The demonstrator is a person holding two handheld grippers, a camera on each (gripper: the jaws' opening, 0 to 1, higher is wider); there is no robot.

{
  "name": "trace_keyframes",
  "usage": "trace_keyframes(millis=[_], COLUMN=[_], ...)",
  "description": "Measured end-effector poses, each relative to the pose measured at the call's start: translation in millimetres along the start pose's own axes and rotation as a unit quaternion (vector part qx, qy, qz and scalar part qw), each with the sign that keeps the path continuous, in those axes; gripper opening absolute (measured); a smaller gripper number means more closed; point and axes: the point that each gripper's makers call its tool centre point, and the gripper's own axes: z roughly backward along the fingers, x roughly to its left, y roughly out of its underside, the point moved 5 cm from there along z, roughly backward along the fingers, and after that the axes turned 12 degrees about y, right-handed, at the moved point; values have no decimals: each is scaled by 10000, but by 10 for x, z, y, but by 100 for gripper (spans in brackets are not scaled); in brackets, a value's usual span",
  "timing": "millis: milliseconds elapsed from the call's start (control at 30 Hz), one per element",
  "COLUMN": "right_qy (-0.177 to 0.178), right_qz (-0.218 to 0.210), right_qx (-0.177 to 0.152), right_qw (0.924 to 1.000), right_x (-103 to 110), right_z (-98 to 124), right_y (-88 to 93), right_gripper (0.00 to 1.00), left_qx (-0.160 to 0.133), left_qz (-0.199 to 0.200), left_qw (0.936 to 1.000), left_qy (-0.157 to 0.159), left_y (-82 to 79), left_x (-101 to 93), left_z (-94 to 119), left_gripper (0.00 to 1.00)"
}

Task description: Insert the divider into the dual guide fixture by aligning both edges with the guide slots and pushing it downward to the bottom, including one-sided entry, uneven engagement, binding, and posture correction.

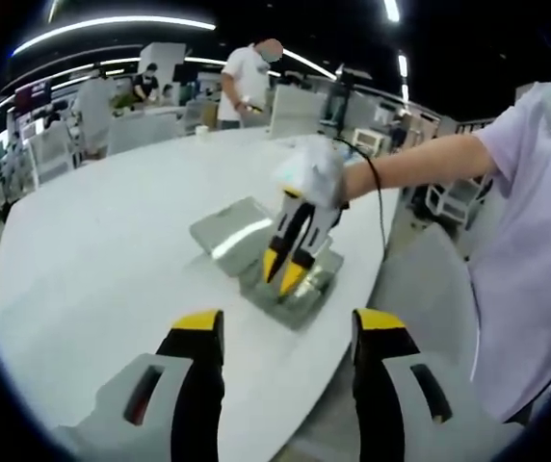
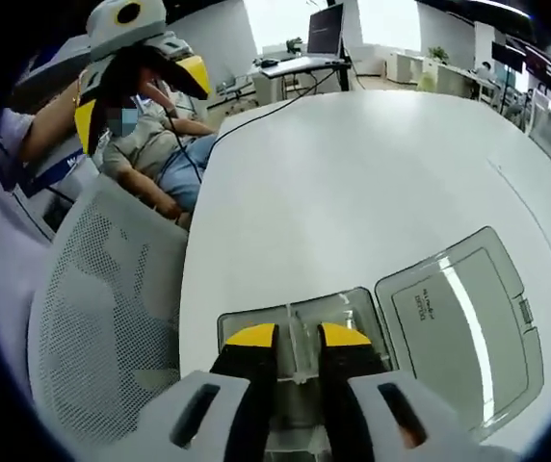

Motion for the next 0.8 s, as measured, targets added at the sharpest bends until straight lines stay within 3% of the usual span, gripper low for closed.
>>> trace_keyframes(millis=[367, 800], right_qy=[177, 816], right_qz=[-300, -760], right_qx=[-484, -1208], right_qw=[9982, 9864], right_x=[39, 135], right_z=[316, 1104], right_y=[-42, 63], right_gripper=[22, 25], left_qx=[52, 37], left_qz=[-2, -243], left_qw=[10000, 9992], left_qy=[69, 328], left_y=[39, -30], left_x=[11, -115], left_z=[-3, -27], left_gripper=[53, 54])
